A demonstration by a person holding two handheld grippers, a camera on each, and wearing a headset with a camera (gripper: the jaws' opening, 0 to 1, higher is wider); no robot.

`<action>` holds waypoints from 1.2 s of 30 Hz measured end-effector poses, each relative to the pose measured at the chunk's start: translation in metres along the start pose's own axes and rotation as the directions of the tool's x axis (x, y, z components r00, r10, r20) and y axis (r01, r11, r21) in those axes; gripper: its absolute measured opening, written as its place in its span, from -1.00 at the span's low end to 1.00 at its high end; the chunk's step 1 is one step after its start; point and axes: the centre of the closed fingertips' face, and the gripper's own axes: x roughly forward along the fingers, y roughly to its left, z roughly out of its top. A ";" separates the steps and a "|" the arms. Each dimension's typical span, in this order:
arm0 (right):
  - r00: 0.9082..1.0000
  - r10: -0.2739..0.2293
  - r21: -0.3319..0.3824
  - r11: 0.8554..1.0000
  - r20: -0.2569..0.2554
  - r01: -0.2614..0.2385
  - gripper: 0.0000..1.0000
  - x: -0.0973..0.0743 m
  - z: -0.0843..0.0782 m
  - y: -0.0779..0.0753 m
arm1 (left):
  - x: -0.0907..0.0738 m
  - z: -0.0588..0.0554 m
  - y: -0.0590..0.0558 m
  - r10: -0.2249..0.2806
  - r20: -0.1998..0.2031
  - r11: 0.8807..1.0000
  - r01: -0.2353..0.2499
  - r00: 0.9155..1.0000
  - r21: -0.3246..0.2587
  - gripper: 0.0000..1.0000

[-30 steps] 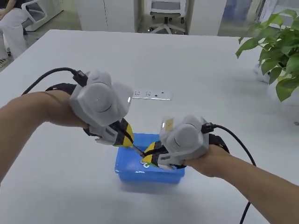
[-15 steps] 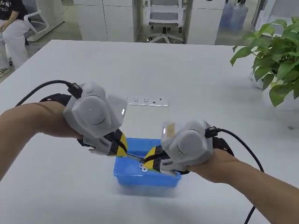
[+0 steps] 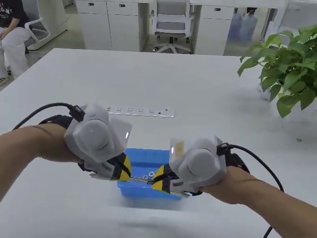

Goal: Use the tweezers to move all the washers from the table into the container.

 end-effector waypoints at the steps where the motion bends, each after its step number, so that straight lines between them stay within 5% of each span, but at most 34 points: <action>1: 1.000 0.002 0.004 1.000 -0.004 -0.002 -0.90 -0.001 -0.001 0.002 | 0.001 -0.001 -0.001 0.001 -0.003 1.000 -0.001 1.000 -0.001 -0.85; 4: 1.000 0.008 0.010 1.000 -0.004 -0.008 -0.90 -0.002 -0.001 0.006 | 0.006 -0.007 -0.008 -0.001 -0.031 1.000 0.001 1.000 0.007 -0.85; 36: 0.996 0.077 0.030 0.997 -0.044 -0.076 -0.86 0.018 -0.035 0.057 | 0.053 -0.016 -0.055 -0.068 0.022 0.996 0.069 0.997 -0.061 -0.87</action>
